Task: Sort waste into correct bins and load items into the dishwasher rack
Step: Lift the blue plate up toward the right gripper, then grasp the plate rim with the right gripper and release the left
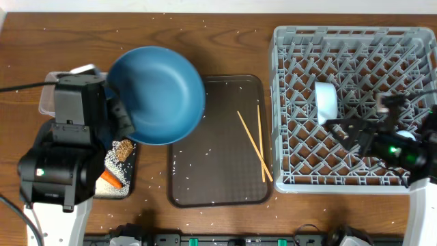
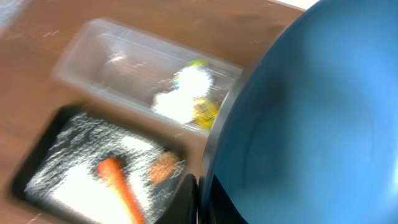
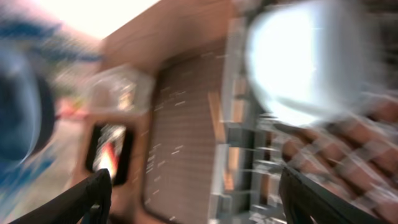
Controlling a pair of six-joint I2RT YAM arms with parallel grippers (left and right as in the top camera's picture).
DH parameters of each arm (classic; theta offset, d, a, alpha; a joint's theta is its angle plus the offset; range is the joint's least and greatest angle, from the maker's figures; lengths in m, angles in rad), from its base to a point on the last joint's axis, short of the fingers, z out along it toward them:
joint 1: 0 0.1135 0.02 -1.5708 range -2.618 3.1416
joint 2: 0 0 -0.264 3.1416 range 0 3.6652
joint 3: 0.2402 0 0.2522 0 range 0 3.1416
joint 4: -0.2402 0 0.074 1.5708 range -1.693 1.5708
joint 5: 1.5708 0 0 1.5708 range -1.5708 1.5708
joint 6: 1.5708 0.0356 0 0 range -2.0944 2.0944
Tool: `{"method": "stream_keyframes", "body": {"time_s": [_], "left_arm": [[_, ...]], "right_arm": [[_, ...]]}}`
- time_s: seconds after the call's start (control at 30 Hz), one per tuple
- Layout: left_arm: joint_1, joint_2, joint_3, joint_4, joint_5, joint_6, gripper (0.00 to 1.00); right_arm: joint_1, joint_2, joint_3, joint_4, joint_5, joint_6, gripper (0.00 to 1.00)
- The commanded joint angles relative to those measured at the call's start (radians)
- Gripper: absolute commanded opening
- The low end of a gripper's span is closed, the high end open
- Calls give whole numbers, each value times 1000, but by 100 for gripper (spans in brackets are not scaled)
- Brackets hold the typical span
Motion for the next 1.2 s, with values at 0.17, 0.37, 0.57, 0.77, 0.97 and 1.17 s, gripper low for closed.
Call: {"method": "stream_keyframes", "body": {"time_s": [0.17,0.37,0.57,0.77,0.97,1.17], "left_arm": [[-160,51,16,19,149,119,6],[-268,76,16,55,142,122,6],[-333,80,16,76,143,122,6],[-440,80,16,111,153,121,6],[-518,81,16,123,94,122,6],[-522,87,16,124,39,122,6]], "right_arm": [[312,-1,13,139,-150,-35,91],[504,-1,13,328,53,184,93],[624,11,13,430,187,266,90],[738,79,13,524,296,291,87],[778,146,13,585,254,291,48],[779,147,13,585,250,291,23]]}}
